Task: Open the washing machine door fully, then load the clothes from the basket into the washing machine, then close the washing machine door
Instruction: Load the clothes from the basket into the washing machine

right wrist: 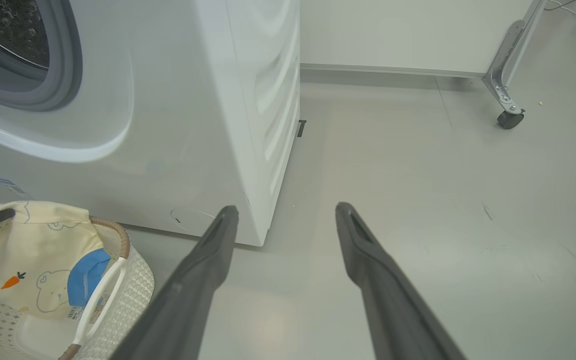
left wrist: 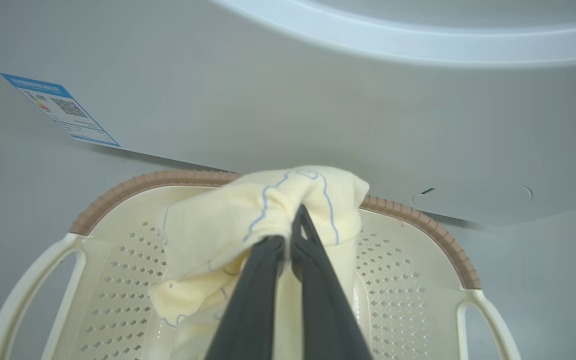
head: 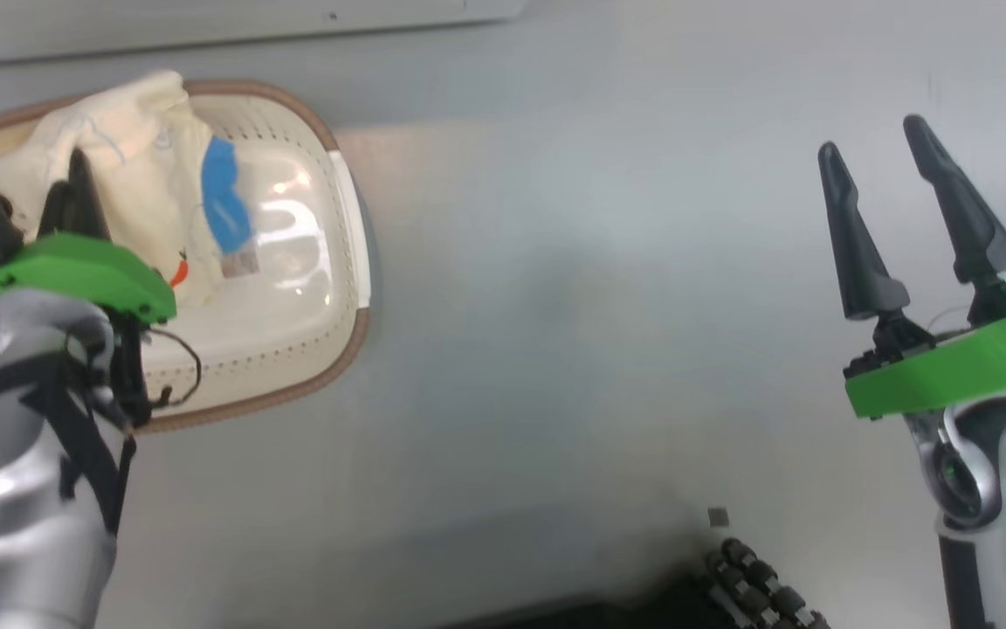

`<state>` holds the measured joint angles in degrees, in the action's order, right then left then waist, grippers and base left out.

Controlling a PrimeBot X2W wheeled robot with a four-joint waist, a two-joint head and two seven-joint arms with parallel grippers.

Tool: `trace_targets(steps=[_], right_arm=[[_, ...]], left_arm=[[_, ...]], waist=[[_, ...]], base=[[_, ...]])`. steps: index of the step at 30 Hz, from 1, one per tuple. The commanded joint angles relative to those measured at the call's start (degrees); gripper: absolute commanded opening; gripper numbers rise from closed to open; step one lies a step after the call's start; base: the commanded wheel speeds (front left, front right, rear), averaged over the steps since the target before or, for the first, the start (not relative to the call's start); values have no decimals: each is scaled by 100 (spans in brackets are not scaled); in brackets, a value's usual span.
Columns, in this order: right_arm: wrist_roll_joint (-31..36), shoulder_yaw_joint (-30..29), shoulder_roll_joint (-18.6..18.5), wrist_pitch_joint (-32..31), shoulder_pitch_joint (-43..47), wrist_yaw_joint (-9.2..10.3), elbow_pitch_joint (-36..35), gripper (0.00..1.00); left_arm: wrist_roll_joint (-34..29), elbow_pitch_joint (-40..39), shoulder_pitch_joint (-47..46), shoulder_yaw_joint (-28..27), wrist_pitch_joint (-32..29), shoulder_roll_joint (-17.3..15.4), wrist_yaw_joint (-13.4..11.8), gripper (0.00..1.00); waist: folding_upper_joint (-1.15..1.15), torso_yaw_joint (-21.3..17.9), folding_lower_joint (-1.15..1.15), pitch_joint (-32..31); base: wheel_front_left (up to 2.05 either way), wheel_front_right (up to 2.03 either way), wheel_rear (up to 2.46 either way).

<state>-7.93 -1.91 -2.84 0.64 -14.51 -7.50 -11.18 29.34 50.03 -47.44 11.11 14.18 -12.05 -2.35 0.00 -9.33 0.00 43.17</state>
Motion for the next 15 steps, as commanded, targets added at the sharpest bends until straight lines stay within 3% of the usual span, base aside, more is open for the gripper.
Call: trace_targets(steps=[1, 15], right_arm=[[60, 63, -4, -43, 248, 1, -128, 100], [173, -140, -96, -304, 747, 1, 81, 100]], left_arm=[[-99, -248, 261, -202, 81, -271, -62, 0], [-861, -2167, 2330, -449, 82, 2, -333, 0]], waist=[[0, 109, 0, -419], [0, 353, 0, -2241]], base=[[0, 0, 0], [0, 0, 0]])
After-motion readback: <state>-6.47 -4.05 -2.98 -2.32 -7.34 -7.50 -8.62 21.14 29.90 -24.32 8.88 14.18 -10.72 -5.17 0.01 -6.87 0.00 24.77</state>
